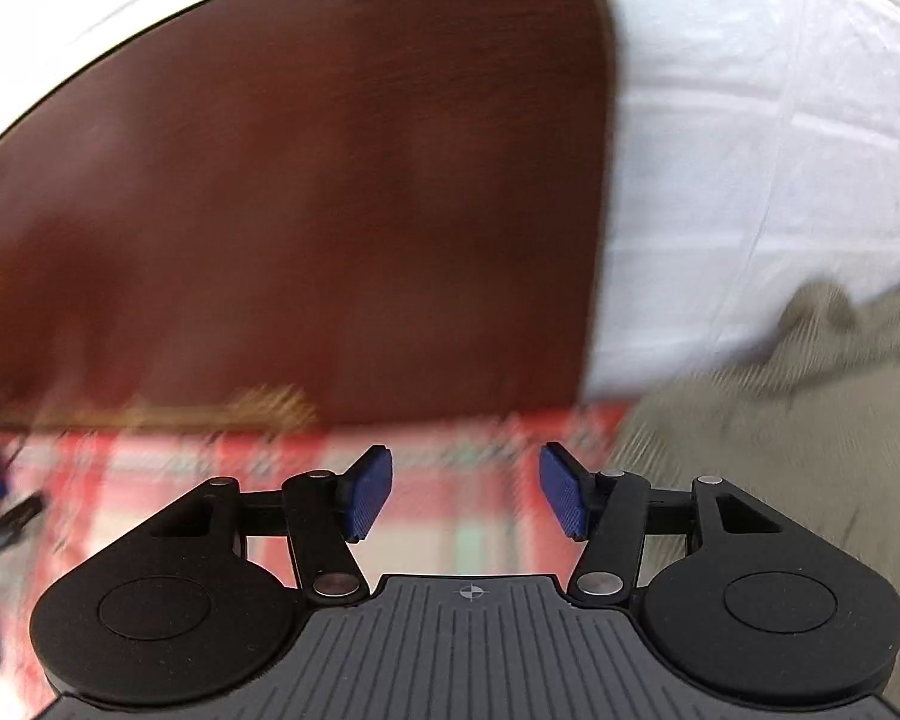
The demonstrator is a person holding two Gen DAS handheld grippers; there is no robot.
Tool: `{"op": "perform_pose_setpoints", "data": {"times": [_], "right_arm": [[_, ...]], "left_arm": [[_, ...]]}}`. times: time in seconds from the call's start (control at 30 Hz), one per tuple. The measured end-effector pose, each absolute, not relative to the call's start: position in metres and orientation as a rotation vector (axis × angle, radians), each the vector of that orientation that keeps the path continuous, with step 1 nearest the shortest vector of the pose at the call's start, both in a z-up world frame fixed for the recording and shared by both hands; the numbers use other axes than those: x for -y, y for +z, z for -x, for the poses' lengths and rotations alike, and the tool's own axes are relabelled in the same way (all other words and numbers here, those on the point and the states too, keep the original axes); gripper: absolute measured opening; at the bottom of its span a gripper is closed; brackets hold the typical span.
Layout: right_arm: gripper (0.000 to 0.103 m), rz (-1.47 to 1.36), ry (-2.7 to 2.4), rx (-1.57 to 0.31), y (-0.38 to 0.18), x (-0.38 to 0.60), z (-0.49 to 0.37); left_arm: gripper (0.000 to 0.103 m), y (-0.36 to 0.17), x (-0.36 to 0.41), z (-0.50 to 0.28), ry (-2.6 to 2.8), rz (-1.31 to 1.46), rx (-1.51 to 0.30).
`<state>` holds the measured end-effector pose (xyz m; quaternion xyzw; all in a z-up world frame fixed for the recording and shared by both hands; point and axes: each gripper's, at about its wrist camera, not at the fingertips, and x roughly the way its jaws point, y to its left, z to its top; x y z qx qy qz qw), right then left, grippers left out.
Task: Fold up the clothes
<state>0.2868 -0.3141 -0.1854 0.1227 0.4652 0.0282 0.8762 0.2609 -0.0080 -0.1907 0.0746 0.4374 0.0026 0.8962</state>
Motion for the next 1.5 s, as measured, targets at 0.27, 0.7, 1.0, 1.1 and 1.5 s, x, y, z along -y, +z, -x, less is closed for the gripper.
{"op": "perform_pose_setpoints", "data": {"times": [0.27, 0.7, 1.0, 1.1, 1.5], "right_arm": [[0.055, -0.187, 0.022, -1.048, -0.197, 0.299, -0.236], [0.063, -0.066, -0.084, -1.135, -0.225, 0.319, -0.231], [0.006, -0.142, -0.171, -1.105, -0.221, 0.339, -0.226], [0.007, -0.125, -0.173, -1.128, -0.225, 0.340, -0.226], [0.056, -0.179, -0.097, -0.971, -0.175, 0.305, -0.182]], "left_arm": [[0.070, -0.225, -0.024, -0.179, 0.011, -0.193, -1.092], [0.025, -0.263, 0.002, -0.182, 0.035, -0.335, -1.070], [0.000, -0.267, -0.025, -0.198, 0.291, -0.375, -1.014], [0.000, -0.270, -0.036, -0.202, 0.346, -0.381, -1.040], [0.065, -0.235, 0.006, -0.157, -0.078, -0.534, -0.940]]}}
